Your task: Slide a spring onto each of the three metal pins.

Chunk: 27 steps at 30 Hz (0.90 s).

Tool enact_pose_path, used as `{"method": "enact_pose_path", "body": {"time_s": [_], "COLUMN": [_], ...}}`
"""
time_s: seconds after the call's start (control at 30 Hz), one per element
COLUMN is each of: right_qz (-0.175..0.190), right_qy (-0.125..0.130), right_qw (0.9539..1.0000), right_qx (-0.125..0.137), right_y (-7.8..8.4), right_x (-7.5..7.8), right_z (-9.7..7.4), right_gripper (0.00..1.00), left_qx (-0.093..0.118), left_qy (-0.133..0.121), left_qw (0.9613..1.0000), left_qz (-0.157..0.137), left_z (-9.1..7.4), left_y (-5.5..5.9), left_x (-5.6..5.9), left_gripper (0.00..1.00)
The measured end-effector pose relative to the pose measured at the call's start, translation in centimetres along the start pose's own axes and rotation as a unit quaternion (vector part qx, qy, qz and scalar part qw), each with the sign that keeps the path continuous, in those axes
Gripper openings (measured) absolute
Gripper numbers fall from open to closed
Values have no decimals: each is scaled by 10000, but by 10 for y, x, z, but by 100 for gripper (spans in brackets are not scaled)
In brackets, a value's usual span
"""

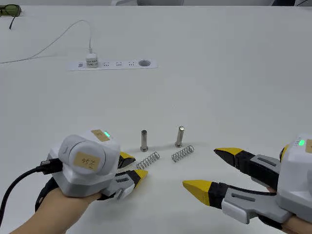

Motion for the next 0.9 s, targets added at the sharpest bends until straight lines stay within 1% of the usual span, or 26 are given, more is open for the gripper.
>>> {"method": "enact_pose_path", "body": {"time_s": [0.07,0.17,0.27,0.5,0.6,0.7,0.8,0.9], "right_qz": [12,64,74,92,122,135,186,161], "right_qy": [39,80,89,101,116,134,154,185], "right_qw": [10000,9999,9999,9999,9999,9998,9997,9997], "right_qx": [4,8,11,-27,-19,-15,-48,-74], "right_y": [0,0,0,1,1,1,2,2], "right_x": [1,1,1,1,2,2,3,4], "right_z": [0,0,0,0,-1,-1,-1,-2], "right_gripper": [58,58,58,57,57,57,57,57], "left_qx": [-11,-6,-14,-33,-67,-107,-124,-135], "left_qy": [22,40,30,59,69,60,67,70], "left_qw": [10000,10000,10000,10000,9999,9999,9999,9999], "left_qz": [22,48,77,-24,60,31,33,-7], "left_z": [1,2,4,8,8,8,8,8], "left_y": [1,1,1,-1,-2,-2,-2,-2], "left_x": [0,0,-1,-1,-1,-2,-2,-2], "left_gripper": [23,19,19,16,15,12,11,11]}}
Point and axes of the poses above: the centre of the closed fingertips' face, and the gripper's own axes: z roughly forward along the fingers, x roughly to its right, y roughly out of its underside, the point moved 10 cm from there along -z, roughly backward along the fingers, and after that the axes turned 5 degrees about -y, right-handed, at the moved point
